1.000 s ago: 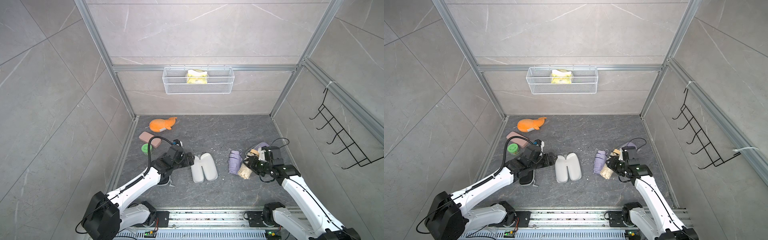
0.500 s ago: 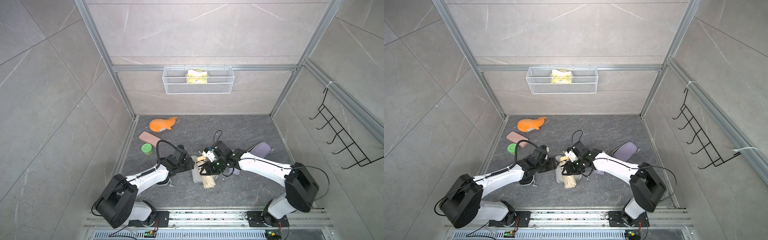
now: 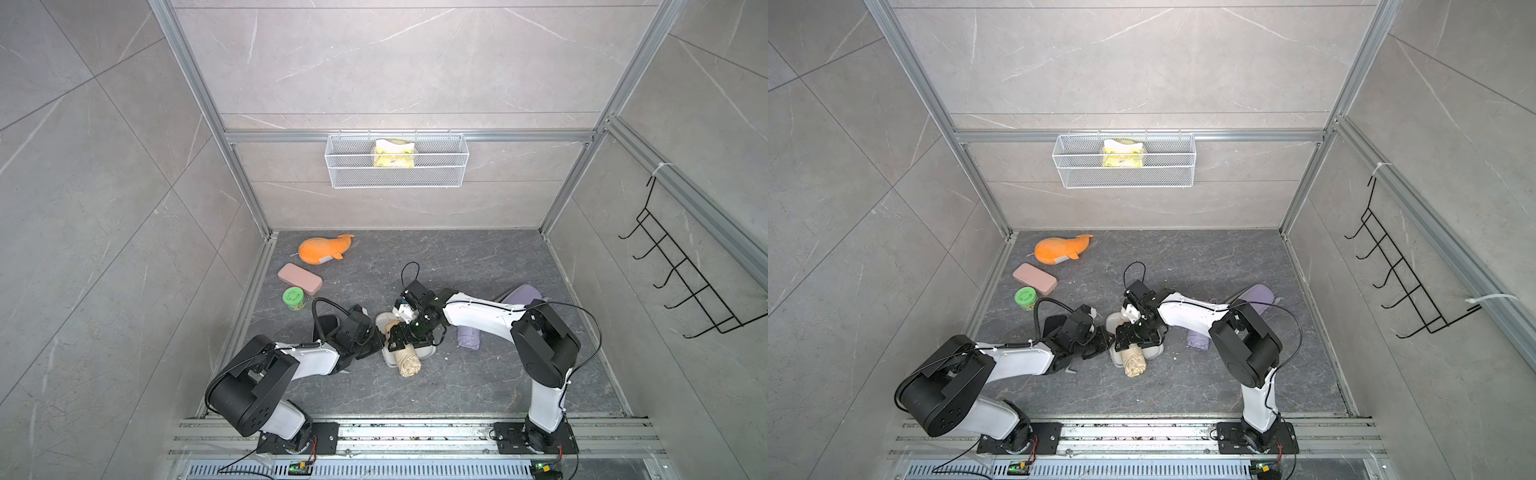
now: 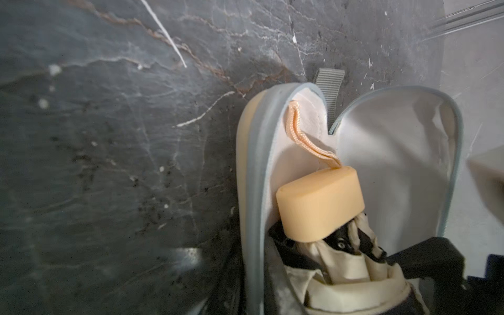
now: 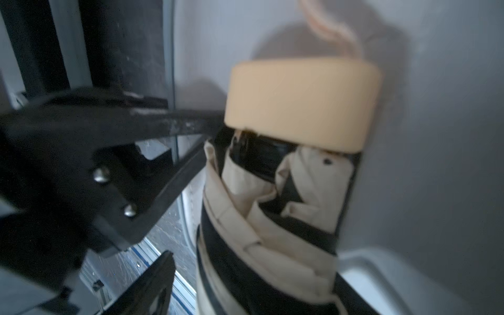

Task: Put umbrellas into zippered umbrella sleeves
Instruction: Place the umbrella in the umbrella sleeve, then adjust the umbrella in the umbrella sleeve.

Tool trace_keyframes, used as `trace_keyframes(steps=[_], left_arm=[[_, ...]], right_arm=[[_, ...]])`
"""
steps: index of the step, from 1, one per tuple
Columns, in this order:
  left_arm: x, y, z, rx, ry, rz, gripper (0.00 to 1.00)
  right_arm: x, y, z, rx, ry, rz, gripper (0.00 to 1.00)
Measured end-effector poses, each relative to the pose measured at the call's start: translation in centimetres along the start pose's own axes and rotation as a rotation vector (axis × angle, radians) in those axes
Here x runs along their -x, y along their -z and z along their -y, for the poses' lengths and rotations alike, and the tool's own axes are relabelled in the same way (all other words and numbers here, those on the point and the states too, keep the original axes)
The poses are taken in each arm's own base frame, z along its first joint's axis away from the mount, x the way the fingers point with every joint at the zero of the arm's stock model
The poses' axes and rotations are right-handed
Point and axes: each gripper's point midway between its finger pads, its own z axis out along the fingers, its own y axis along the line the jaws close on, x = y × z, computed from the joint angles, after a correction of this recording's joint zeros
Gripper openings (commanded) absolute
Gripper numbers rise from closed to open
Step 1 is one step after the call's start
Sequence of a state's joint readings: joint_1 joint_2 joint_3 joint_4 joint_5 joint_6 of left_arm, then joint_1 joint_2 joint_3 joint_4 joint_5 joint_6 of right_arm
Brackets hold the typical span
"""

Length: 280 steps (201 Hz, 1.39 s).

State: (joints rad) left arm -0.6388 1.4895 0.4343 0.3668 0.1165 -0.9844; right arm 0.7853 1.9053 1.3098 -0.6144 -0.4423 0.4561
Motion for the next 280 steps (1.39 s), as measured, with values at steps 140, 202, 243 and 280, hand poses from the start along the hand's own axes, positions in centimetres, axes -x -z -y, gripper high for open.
trace_keyframes(steps=[140,202,243,280], left_arm=[[-1.4,0.5,0.3,-0.029,0.082,0.013,0.08],[-1.6,0.5,0.5,-0.03,0.072,0.021,0.05],[-1.6,0.7,0.4,-0.026,0.07,0.026,0.05],[-1.6,0.9,0.3,-0.018,0.061,0.03,0.02]], right_arm=[[-7.6,1.2,0.3,-0.478,0.222,0.001,0.85],[-5.9,0.2,-0.1,-0.496,0.316,-0.018,0.52],[-5.3,0.5,0.6,-0.425,0.275,-0.057,0.3],[-5.3,0.7,0.1,-0.272,0.202,-0.113,0.24]])
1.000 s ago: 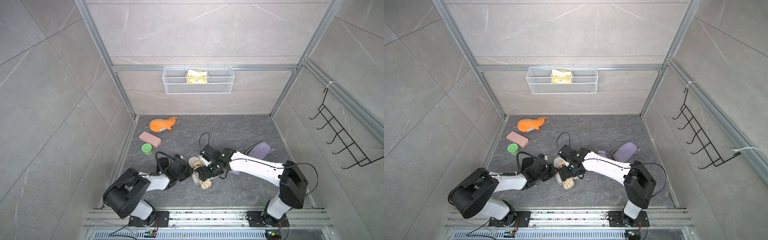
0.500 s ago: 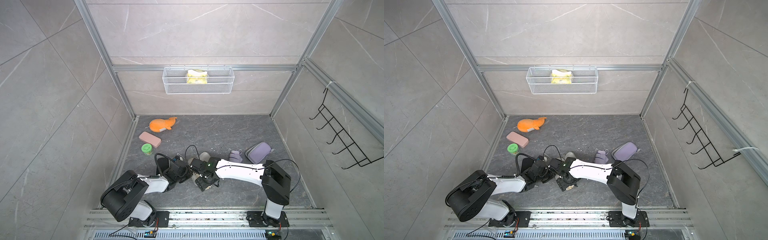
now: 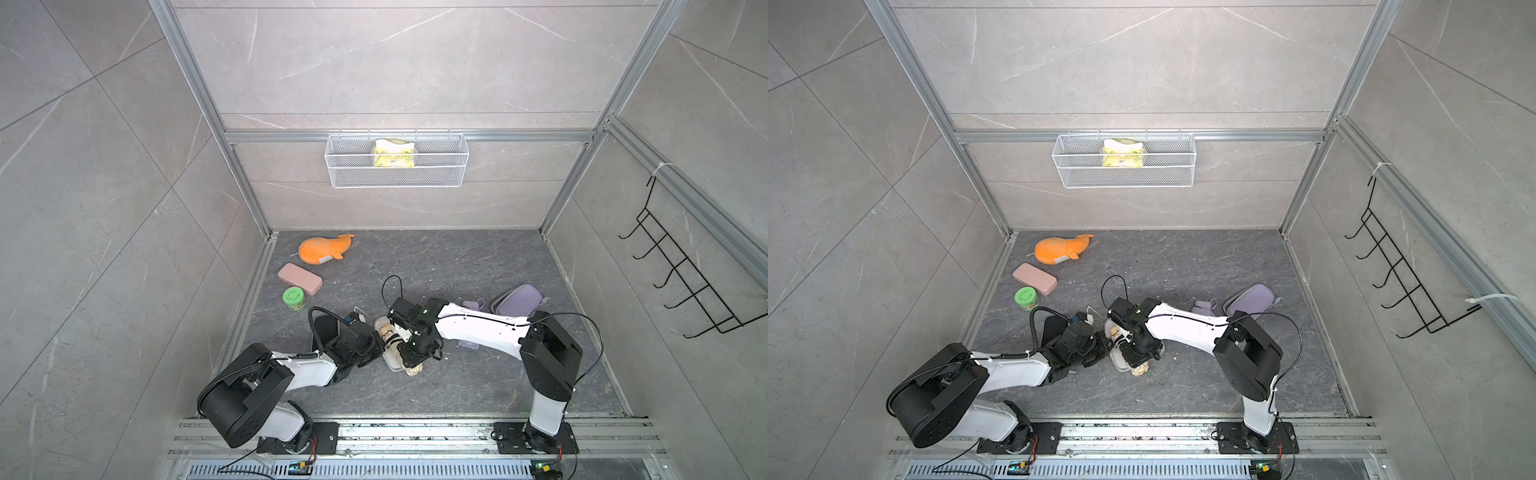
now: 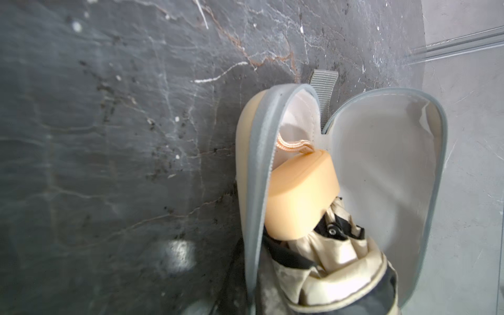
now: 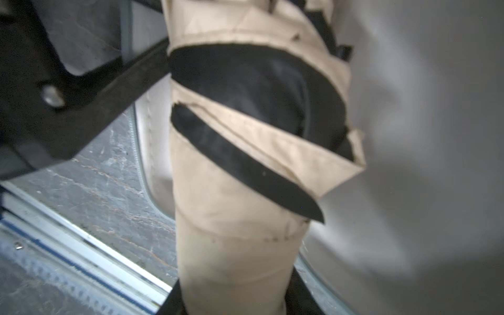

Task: Put umbrellas into zippered umbrella sleeves
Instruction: Adjust the umbrella in the umbrella sleeve.

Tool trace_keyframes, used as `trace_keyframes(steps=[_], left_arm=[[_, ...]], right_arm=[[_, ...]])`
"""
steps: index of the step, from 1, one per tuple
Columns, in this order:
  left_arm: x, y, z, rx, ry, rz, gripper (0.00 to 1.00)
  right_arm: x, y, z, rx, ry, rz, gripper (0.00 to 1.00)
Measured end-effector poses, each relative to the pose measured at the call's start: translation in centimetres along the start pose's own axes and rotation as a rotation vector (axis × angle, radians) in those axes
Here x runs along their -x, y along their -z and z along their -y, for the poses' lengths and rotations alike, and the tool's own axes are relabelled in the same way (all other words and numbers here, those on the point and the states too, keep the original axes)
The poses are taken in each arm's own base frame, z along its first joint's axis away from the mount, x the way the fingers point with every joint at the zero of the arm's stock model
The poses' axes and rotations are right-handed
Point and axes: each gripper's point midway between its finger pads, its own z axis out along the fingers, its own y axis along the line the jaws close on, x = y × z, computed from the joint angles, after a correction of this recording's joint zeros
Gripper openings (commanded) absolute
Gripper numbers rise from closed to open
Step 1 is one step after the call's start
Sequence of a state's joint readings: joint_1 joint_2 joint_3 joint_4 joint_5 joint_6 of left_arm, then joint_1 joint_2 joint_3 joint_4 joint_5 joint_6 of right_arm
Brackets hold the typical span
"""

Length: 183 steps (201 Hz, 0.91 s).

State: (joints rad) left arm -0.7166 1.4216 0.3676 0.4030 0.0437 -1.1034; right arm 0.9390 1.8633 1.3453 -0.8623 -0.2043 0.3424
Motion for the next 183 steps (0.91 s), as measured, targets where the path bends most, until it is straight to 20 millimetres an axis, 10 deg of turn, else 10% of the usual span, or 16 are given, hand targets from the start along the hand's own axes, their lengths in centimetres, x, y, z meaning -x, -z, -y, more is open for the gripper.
trace_keyframes(steps=[183], left_arm=[[-0.7,0.3,0.1,0.024,-0.061,0.02,0.01]], right_arm=[[0.2,1.3,-1.6,0.214,-0.095,-0.051,0.16]])
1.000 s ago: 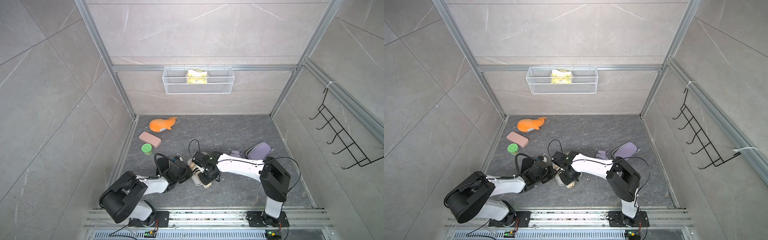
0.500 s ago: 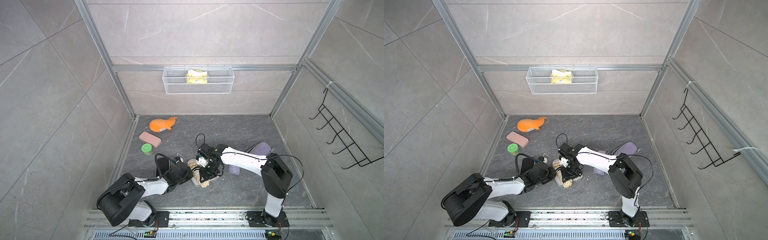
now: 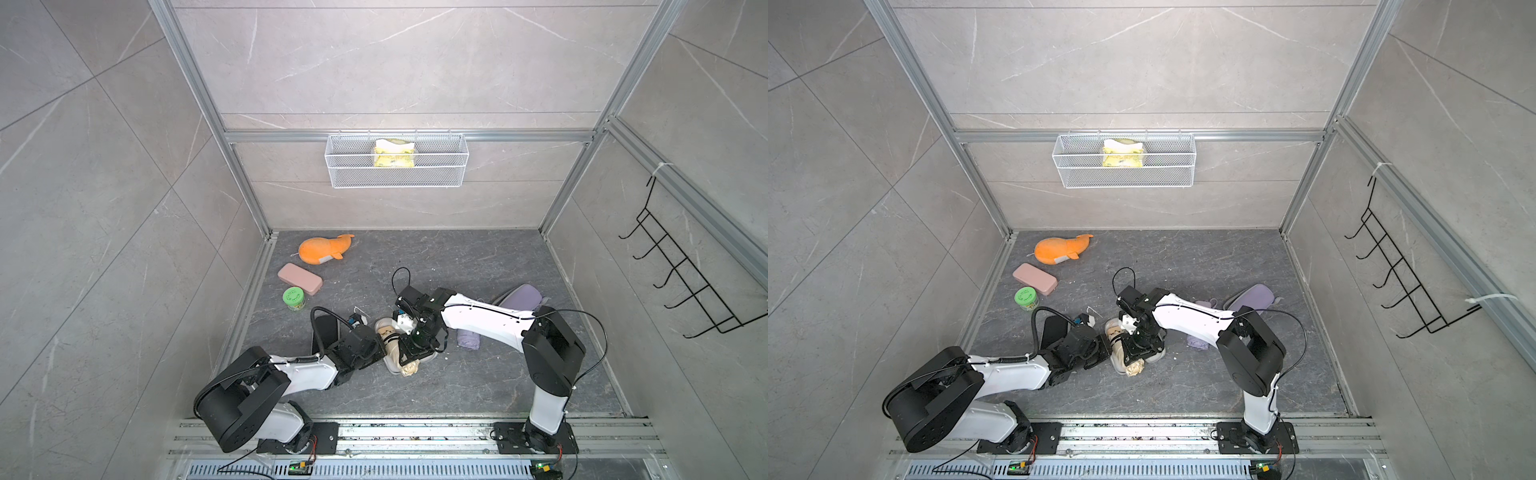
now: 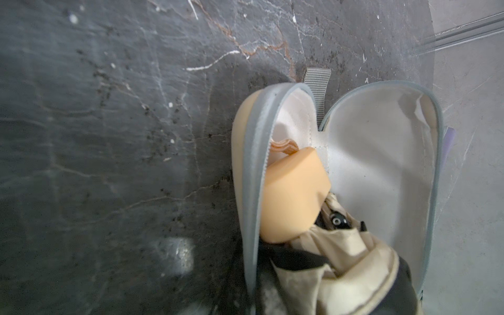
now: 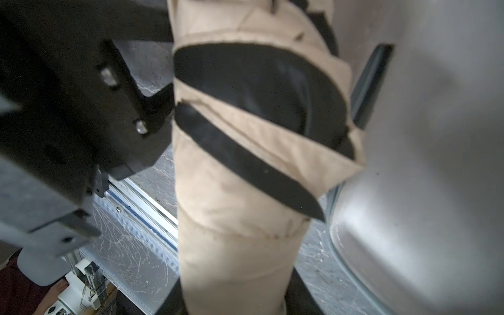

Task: Put umbrellas into zippered umbrella sleeves
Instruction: Adjust the umbrella in the umbrella sleeve.

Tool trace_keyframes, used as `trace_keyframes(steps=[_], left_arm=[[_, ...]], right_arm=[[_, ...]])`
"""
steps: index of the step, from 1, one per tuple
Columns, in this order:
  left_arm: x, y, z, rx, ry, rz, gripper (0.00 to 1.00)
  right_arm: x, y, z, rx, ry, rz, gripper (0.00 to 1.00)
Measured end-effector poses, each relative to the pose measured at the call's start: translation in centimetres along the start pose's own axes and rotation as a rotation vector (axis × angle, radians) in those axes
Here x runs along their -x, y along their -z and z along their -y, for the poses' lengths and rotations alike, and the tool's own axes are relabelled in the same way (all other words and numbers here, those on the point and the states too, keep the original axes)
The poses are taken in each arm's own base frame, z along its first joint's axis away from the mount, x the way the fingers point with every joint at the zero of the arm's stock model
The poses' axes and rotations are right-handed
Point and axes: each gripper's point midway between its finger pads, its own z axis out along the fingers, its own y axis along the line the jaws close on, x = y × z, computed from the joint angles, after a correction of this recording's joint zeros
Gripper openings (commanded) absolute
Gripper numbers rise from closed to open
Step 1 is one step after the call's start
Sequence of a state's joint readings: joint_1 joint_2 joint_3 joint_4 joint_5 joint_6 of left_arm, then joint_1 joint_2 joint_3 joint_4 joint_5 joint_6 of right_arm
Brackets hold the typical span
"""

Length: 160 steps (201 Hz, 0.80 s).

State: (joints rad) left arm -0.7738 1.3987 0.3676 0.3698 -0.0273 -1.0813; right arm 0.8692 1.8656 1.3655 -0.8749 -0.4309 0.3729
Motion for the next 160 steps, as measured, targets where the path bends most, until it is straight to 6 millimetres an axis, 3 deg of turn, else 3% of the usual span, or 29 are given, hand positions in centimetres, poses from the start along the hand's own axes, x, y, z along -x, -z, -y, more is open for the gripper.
trace_keyframes(steps=[160], left_arm=[[0.7,0.1,-0.7,0.038,-0.019,0.047,0.0]], right_arm=[[1.8,-1.6,-0.9,0.096,-0.085,-0.066,0.11]])
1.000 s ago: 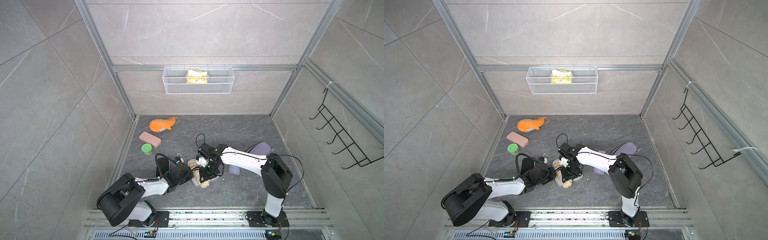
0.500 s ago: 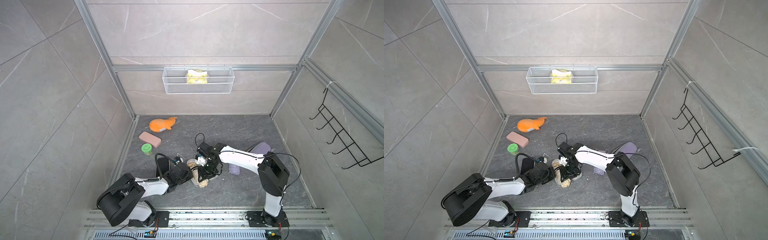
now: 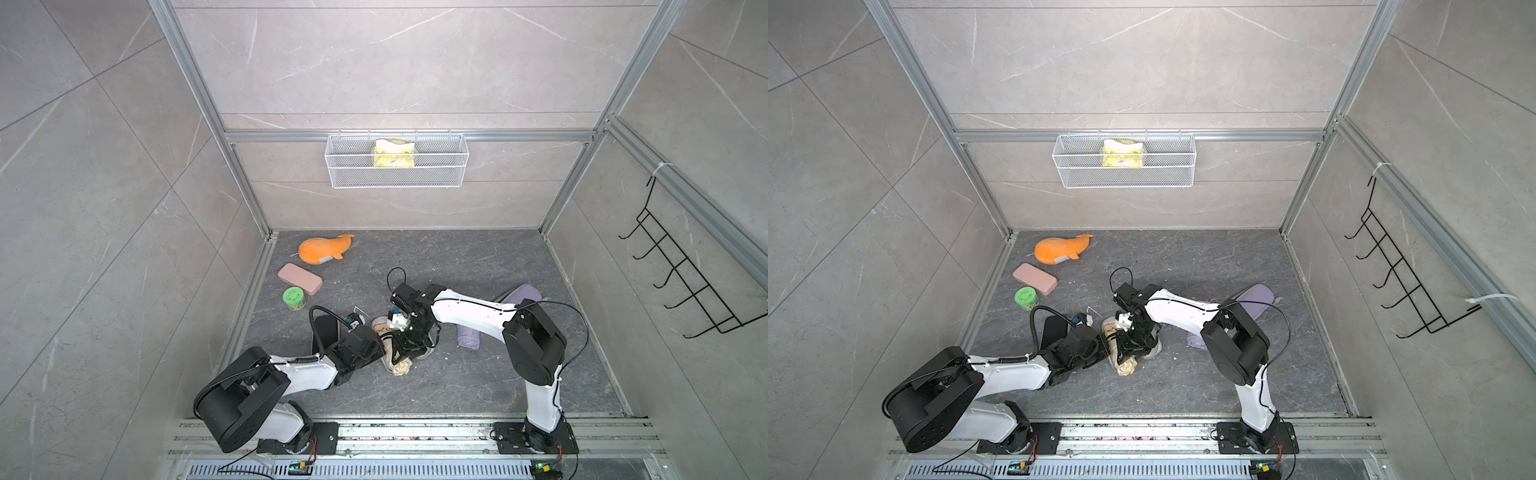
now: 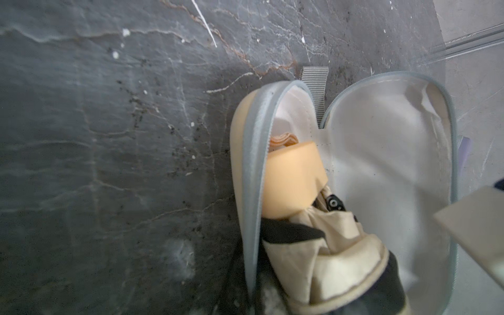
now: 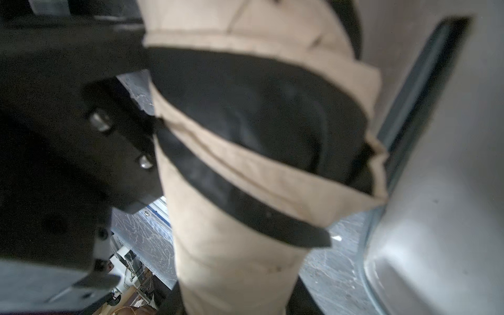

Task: Put umbrellas into zippered umbrella sleeves
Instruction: Adjust the umbrella in the umbrella sleeve.

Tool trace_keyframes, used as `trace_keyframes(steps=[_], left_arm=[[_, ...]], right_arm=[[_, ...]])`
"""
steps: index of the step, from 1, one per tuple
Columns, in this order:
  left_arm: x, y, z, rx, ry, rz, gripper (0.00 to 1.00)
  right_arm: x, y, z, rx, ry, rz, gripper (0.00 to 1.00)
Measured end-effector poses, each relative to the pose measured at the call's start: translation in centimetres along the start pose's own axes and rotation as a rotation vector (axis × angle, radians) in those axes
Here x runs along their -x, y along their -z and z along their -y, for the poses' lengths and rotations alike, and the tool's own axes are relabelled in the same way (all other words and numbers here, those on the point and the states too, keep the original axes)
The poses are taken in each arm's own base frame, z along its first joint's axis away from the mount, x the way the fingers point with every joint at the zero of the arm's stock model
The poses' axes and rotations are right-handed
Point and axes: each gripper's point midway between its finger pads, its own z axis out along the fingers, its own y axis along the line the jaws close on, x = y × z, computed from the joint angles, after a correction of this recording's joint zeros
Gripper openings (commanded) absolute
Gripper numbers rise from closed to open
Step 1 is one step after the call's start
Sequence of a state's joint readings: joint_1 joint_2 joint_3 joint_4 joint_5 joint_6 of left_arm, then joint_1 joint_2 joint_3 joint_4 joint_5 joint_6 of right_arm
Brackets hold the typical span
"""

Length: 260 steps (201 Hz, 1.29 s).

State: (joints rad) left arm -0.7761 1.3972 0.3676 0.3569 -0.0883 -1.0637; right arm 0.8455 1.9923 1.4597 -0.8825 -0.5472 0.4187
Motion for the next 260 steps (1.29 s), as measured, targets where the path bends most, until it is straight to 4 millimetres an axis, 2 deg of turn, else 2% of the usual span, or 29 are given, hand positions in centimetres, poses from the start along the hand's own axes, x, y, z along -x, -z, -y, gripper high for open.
trace_keyframes(steps=[28,41,58,105,152,186,217,234,260], left_arm=[[0.1,0.1,-0.1,0.005,-0.002,0.005,0.0],[0.1,0.3,-0.1,0.009,-0.005,0.003,0.03],[0.1,0.8,-0.1,0.011,-0.018,0.003,0.1],[0.0,2.0,-0.3,0.03,-0.074,-0.007,0.33],[0.1,2.1,0.0,0.024,-0.107,-0.012,0.44],[-0.2,2.2,0.0,0.021,-0.119,-0.029,0.55],[0.0,2.9,0.7,-0.006,-0.126,-0.037,0.61],[0.8,3.3,1.4,-0.031,-0.117,-0.02,0.65],[2.2,4.4,2.2,-0.064,-0.098,0.021,0.7]], right_arm=[[0.4,-0.4,0.2,0.001,-0.007,-0.005,0.17],[0.7,-0.6,0.3,0.002,-0.006,0.0,0.21],[1.1,-0.6,0.4,0.004,0.0,0.012,0.26],[2.3,-0.4,0.9,-0.01,0.013,0.044,0.27],[3.7,0.2,1.4,-0.053,0.003,0.06,0.31],[3.9,0.2,1.8,-0.071,-0.002,0.065,0.47],[3.9,0.1,1.8,-0.073,0.0,0.068,0.6],[3.9,0.3,1.9,-0.079,0.004,0.071,0.67],[4.0,1.2,1.6,-0.091,0.029,0.099,0.72]])
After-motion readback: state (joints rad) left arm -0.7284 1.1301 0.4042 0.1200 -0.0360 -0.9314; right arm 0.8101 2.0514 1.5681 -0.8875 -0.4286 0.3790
